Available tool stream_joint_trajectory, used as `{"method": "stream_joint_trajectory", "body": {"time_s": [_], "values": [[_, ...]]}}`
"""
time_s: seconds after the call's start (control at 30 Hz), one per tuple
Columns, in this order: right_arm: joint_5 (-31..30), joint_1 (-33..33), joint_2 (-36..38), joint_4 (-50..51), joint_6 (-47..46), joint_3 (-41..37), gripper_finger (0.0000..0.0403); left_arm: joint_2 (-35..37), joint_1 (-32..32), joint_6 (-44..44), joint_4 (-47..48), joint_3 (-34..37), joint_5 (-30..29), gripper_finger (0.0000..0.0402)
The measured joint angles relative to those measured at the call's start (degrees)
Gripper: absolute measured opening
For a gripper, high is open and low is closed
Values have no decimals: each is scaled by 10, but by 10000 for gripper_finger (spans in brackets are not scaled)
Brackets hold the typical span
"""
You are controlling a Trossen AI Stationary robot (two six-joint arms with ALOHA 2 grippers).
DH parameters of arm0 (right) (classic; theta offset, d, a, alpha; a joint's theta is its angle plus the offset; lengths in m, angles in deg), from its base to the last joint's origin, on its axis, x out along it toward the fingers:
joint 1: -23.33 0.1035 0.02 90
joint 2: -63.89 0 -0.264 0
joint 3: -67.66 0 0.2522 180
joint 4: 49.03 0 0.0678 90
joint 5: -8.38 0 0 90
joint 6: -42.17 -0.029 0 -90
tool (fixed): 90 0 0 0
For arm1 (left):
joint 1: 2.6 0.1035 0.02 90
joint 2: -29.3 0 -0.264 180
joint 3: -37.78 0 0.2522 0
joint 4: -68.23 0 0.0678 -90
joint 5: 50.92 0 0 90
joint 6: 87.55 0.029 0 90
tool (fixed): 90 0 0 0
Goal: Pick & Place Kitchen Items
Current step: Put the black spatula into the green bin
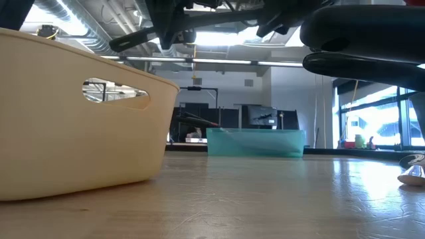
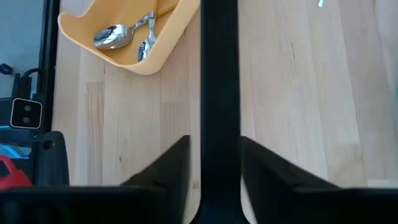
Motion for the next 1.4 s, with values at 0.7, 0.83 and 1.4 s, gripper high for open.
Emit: {"method": "stream_joint_trajectory", "body": {"time_s": [0.7,0.83,1.4], "values": [[-58,61,41,27,-80,-1,63,98,-3,-35,-99,0,-160,192],[-61,87,42,33,-103,-2,61,132,-3,-38,-185,0,-150,201],[-88,198,43,83,-164,-2,12,160,6,-124,-403,0,-212,200]]}}
